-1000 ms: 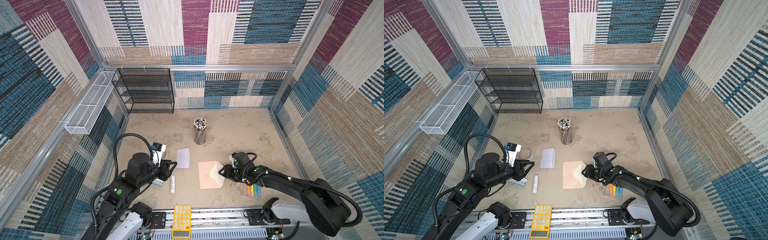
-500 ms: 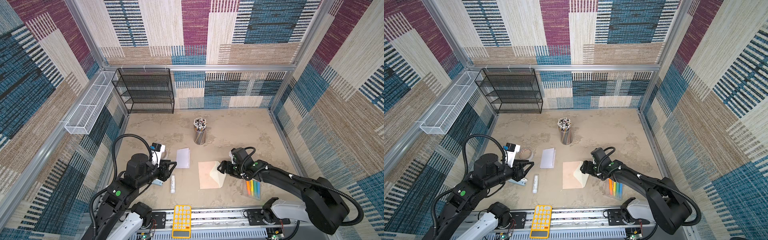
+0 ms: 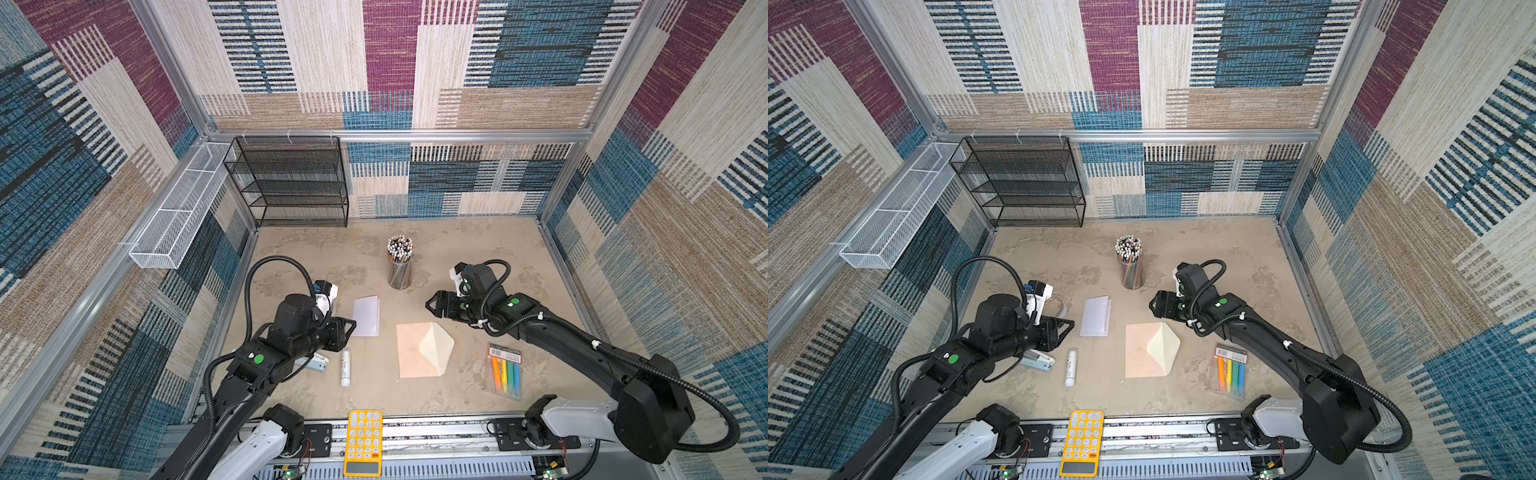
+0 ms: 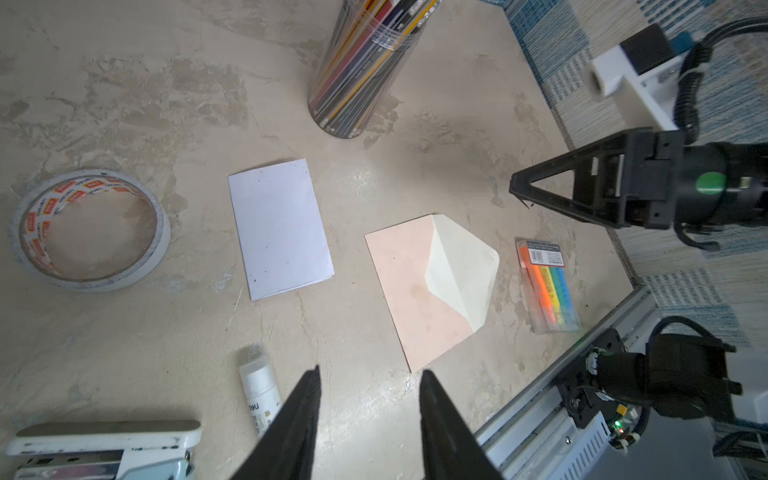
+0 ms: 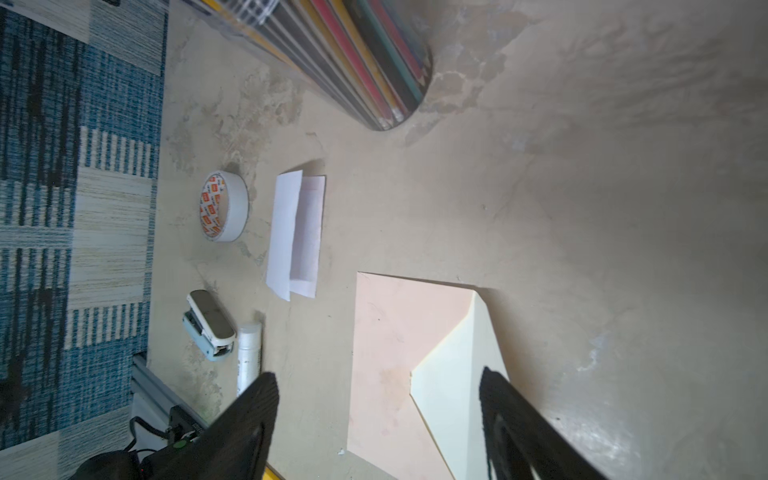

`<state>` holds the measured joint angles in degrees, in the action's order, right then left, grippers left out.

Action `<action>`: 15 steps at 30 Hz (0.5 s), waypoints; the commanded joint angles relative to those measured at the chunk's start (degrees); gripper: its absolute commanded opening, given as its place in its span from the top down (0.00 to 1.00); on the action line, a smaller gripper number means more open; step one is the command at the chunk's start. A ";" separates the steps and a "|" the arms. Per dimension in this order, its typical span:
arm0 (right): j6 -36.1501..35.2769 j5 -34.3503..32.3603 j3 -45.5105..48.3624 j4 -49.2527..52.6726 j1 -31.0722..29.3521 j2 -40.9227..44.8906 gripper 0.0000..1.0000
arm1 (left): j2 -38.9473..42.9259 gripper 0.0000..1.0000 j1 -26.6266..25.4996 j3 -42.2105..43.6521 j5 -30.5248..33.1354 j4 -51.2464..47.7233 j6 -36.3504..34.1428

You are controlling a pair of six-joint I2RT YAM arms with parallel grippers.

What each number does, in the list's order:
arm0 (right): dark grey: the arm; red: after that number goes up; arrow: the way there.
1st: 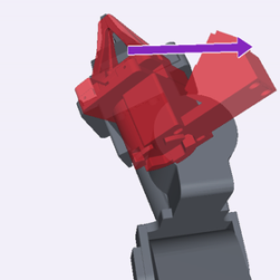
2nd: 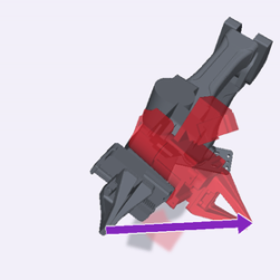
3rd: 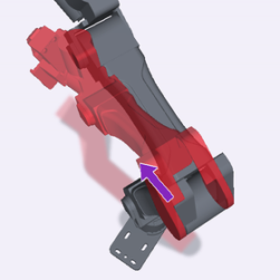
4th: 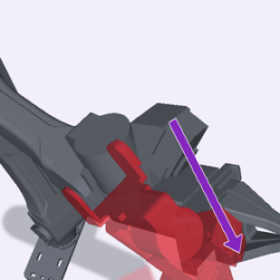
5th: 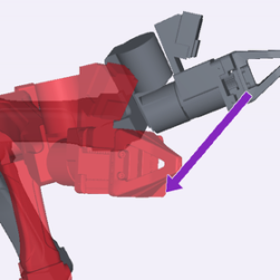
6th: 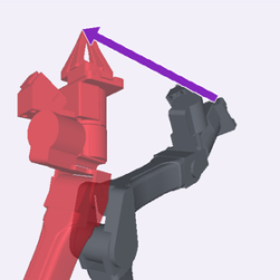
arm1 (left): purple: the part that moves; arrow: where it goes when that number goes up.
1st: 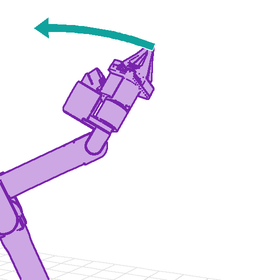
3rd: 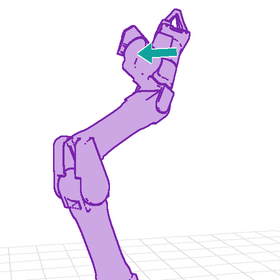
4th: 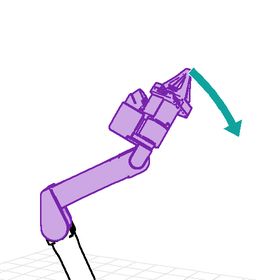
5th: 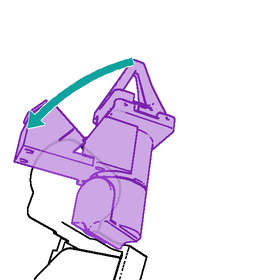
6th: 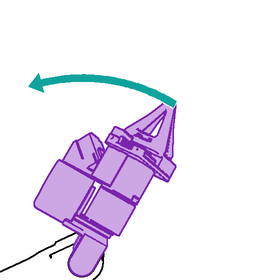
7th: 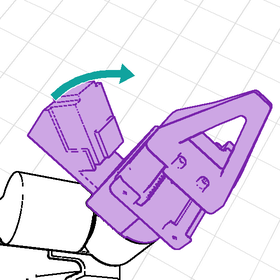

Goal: Place the letter into the envelope and seal it
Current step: 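Release the envelope and move the right gripper to the folded white sheet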

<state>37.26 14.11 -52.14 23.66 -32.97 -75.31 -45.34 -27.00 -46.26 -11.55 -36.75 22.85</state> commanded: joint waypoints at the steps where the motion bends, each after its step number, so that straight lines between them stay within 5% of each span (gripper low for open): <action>1: 0.75 6.13 -2.21 -5.12 -0.63 -2.84 0.25 | -2.60 0.59 0.03 -1.66 1.81 -0.06 3.00; 15: 8.48 10.28 -11.81 -10.18 -4.63 -17.02 0.30 | -6.26 0.59 0.90 -6.69 4.17 -5.25 8.73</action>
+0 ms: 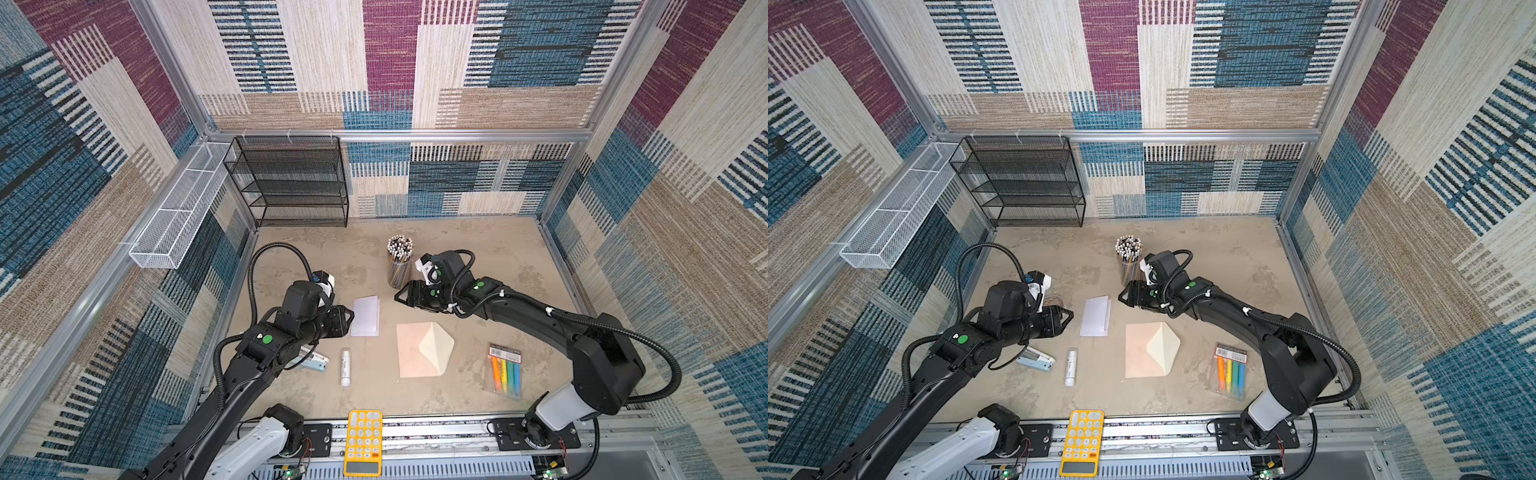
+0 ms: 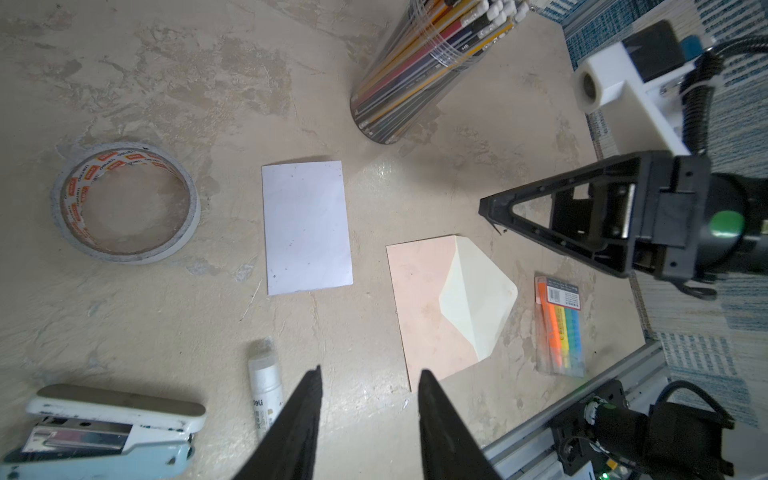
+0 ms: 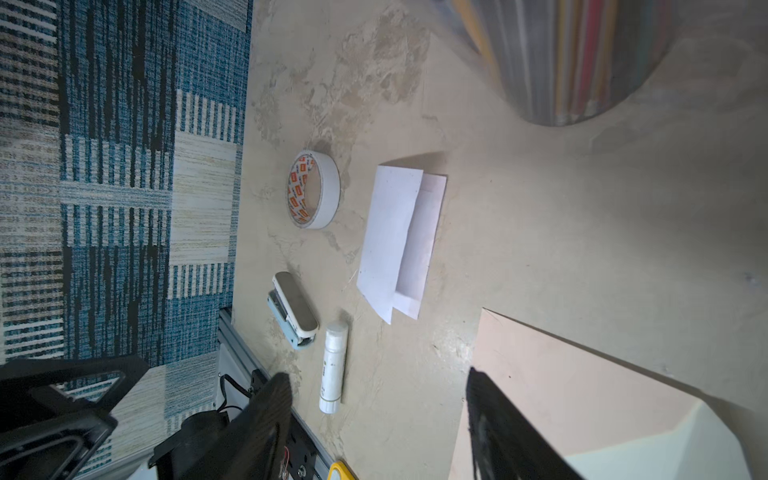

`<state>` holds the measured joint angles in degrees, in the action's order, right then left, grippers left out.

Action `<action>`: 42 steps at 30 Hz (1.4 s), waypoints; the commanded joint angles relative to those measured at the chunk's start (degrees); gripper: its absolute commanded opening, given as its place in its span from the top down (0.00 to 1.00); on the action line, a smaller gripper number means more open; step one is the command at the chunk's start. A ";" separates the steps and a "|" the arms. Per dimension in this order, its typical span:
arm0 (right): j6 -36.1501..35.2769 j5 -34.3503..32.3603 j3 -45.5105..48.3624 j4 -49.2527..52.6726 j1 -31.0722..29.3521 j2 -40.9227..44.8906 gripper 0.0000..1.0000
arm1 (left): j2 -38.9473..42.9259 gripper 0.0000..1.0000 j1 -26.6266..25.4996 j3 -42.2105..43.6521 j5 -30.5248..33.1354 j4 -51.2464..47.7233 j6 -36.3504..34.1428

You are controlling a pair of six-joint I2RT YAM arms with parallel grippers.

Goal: Place the letter into the envelope and seal it
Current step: 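Release the envelope and move the right gripper to the folded white sheet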

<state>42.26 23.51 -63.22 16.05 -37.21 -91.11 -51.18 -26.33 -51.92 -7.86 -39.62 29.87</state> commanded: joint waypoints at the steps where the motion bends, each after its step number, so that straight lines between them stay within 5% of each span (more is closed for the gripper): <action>1: 3.85 1.23 -0.77 -3.55 -0.56 -2.09 0.30 | -0.69 0.59 0.22 -1.08 0.52 -2.73 1.64; 20: 4.76 -0.35 -3.55 -12.92 -7.35 -19.32 0.38 | -7.96 0.59 3.97 4.37 -7.46 3.80 -5.22; 33: 7.57 -1.69 -6.24 -16.97 -8.97 -24.81 0.46 | -3.12 0.58 6.38 7.03 -9.16 2.26 -7.86; 42: 8.72 -1.54 -8.03 -18.73 -9.22 -27.65 0.69 | -3.18 0.58 7.34 7.78 -9.45 2.99 -8.51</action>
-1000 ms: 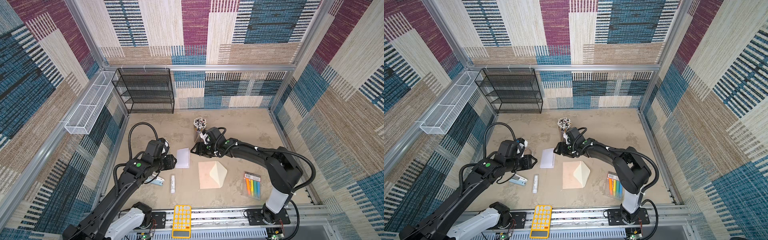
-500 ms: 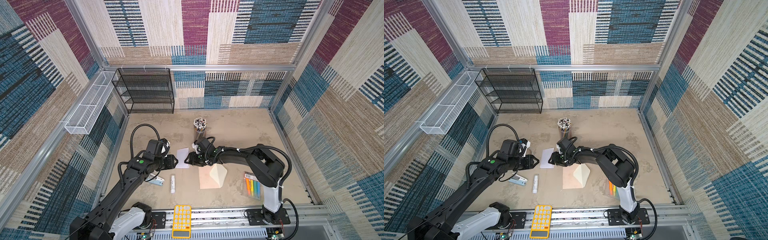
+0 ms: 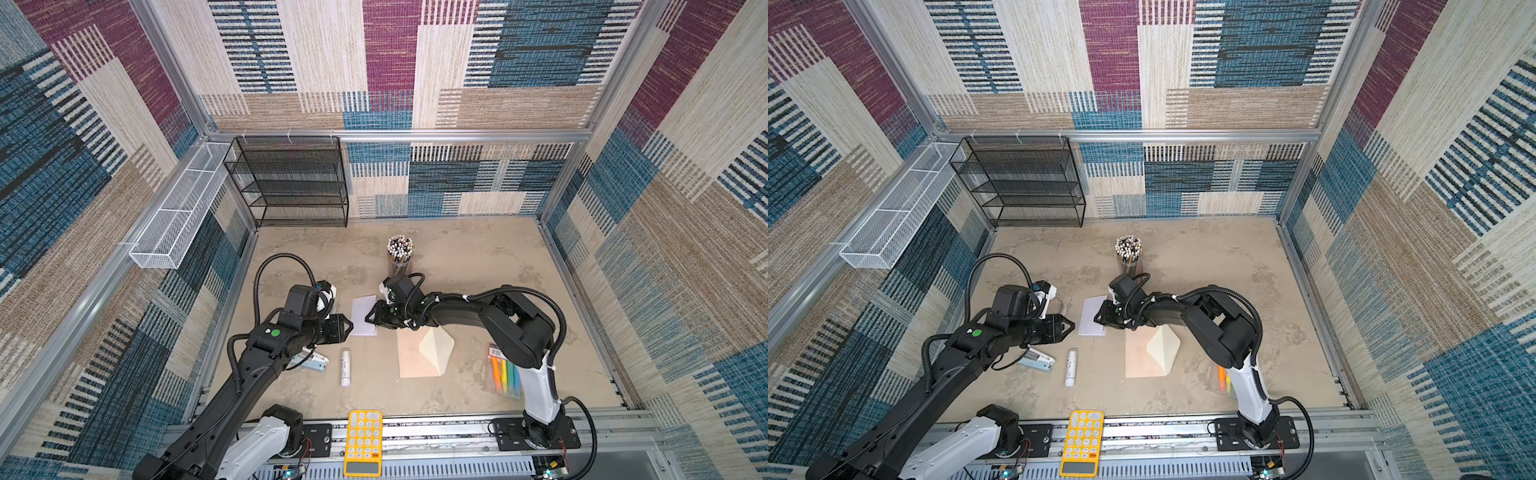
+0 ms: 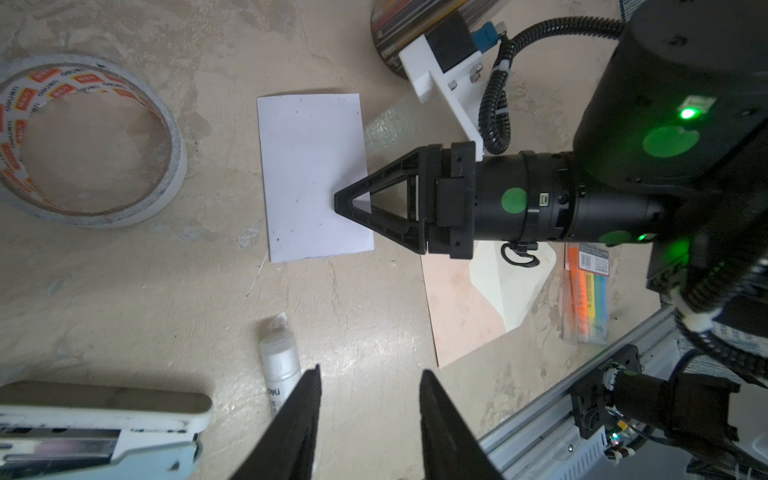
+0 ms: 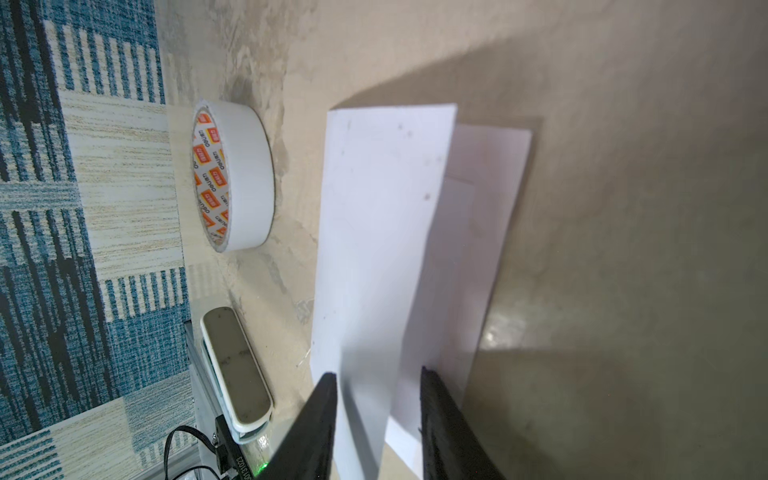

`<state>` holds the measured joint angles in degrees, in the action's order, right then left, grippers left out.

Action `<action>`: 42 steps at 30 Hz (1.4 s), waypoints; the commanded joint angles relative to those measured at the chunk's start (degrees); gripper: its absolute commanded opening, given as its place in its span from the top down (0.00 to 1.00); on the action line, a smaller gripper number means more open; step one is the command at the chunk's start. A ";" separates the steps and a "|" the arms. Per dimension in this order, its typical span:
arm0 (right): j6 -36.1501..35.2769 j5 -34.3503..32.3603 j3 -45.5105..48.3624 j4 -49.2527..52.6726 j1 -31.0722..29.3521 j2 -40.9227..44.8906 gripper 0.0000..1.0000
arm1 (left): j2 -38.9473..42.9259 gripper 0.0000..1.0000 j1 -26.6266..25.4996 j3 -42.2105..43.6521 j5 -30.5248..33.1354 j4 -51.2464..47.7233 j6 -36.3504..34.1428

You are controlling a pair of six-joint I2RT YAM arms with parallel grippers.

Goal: Place the letter into the envelope and seal it
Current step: 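Release the envelope and move the right gripper to the folded white sheet, then grasp the folded sheet with the right gripper and lift it upright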

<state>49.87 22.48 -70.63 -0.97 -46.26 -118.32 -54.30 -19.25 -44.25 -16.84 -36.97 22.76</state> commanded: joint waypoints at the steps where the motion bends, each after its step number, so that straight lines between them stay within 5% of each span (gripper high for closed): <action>1: 1.03 -0.60 -0.81 -1.66 -0.19 -0.50 0.73 | -0.06 0.58 0.45 0.07 -0.49 0.42 -1.41; 11: 0.11 -2.01 2.26 -3.03 -0.47 3.66 0.91 | 2.78 0.58 0.97 1.80 -0.12 0.85 -0.19; 24: -3.44 -4.16 12.48 -3.96 -0.70 21.13 0.97 | 10.99 0.50 0.97 7.90 -2.97 6.30 6.83; 42: -7.17 -4.28 25.71 2.16 -1.04 54.45 0.97 | 19.39 0.40 -0.37 21.27 -19.56 38.93 24.20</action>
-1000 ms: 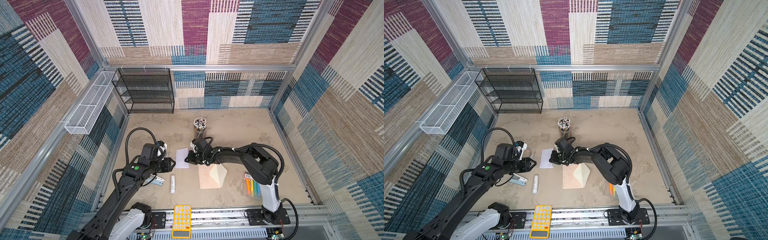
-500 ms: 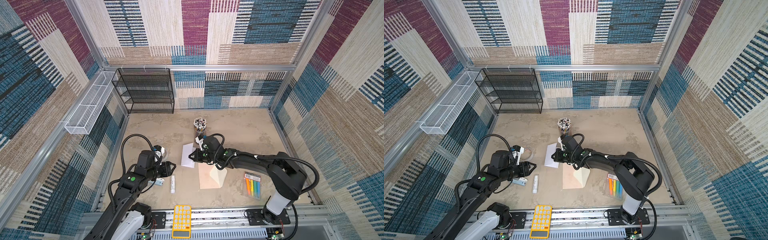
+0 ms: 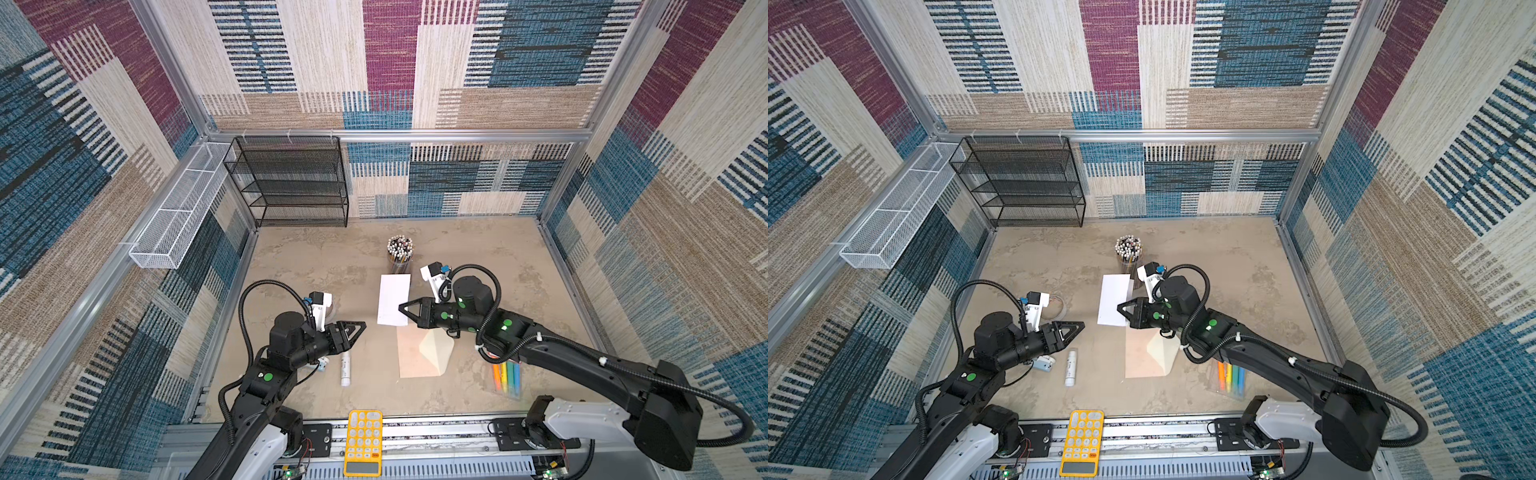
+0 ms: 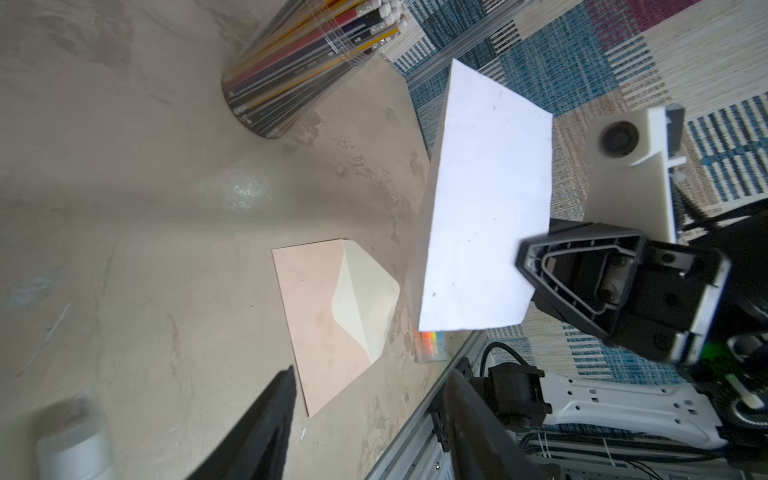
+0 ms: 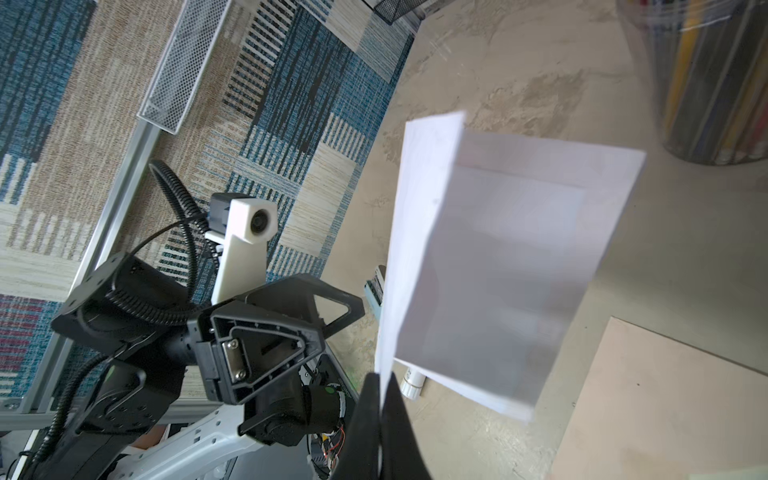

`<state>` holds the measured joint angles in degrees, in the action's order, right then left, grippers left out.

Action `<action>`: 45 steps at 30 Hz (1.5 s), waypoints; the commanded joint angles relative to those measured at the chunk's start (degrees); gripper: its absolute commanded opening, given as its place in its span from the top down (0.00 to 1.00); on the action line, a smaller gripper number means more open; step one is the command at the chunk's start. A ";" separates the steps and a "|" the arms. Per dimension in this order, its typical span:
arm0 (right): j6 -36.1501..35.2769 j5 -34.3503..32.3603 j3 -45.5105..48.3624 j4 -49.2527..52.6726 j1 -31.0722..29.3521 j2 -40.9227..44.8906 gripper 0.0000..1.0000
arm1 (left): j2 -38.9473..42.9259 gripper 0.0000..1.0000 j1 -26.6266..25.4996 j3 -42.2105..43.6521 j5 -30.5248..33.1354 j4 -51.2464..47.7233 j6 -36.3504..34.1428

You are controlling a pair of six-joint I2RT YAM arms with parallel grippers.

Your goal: Place the letter into the envelope and seal it

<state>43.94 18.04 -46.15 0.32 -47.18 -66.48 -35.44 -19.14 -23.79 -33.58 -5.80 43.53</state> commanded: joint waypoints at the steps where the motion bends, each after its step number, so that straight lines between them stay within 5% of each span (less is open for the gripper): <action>1: -1.15 0.22 1.97 0.85 -0.12 4.28 0.96 | 0.84 0.40 -0.89 1.09 -2.64 8.93 3.79; 13: 2.93 4.29 9.12 -3.54 -0.13 12.96 0.96 | -2.04 0.41 -8.30 1.88 3.82 18.76 5.02; 25: 3.61 8.74 9.76 -5.33 -0.11 13.12 0.96 | -19.09 0.45 -14.33 -3.04 6.16 34.22 5.65; 38: 4.20 7.73 11.59 -4.80 -0.12 15.55 0.96 | -22.13 0.72 -15.23 -3.62 3.04 42.95 6.70; 45: 4.31 7.35 12.38 -5.05 -0.14 15.48 0.94 | -20.93 0.77 -15.49 -3.88 2.41 41.50 5.96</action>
<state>47.92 25.78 -34.06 -3.09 -47.29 -51.16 -56.60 -34.41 -27.16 -30.22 34.04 49.76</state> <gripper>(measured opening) 0.057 0.229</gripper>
